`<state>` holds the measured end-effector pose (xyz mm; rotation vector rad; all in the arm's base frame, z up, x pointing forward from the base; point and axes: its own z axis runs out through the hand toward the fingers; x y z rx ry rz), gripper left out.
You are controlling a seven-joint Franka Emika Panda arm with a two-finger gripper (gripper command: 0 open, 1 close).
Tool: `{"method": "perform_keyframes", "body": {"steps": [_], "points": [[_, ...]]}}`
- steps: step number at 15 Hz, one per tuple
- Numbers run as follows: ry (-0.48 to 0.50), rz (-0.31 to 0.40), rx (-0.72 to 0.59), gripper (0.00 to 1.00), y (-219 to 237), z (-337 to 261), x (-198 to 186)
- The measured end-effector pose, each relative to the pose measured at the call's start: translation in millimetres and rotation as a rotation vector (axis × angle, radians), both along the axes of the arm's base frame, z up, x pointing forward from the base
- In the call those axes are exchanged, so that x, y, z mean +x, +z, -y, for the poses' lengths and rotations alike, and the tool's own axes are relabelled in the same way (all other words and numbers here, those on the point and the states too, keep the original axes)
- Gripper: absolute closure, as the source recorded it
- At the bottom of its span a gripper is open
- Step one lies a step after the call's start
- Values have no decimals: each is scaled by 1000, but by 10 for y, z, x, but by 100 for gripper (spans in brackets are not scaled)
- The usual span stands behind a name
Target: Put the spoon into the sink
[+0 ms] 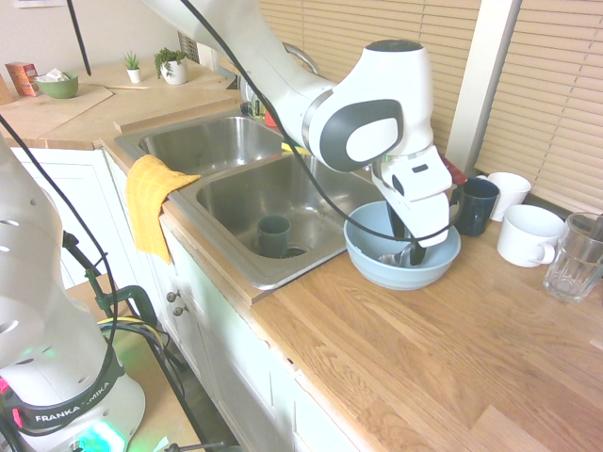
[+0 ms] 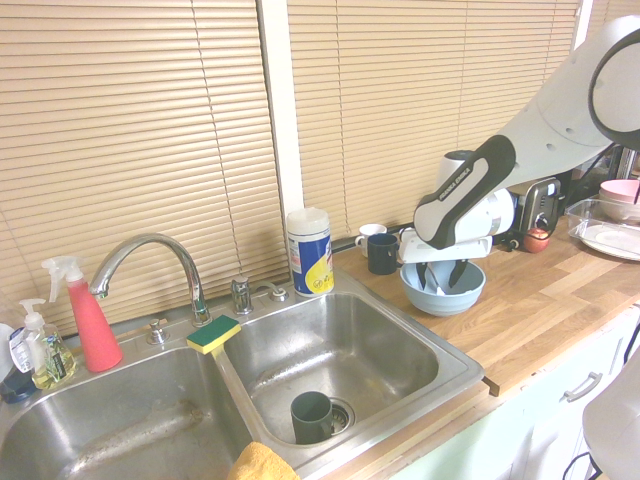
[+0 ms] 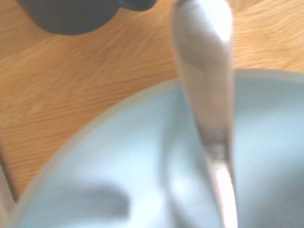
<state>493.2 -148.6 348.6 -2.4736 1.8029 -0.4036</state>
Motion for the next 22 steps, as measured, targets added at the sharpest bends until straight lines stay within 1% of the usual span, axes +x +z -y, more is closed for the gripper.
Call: {"method": "perform_keyframes", "body": {"steps": [7, 22], "points": [[1, -19, 2, 100, -113, 59, 57], [-2, -18, 2, 100, -113, 90, 73]]}}
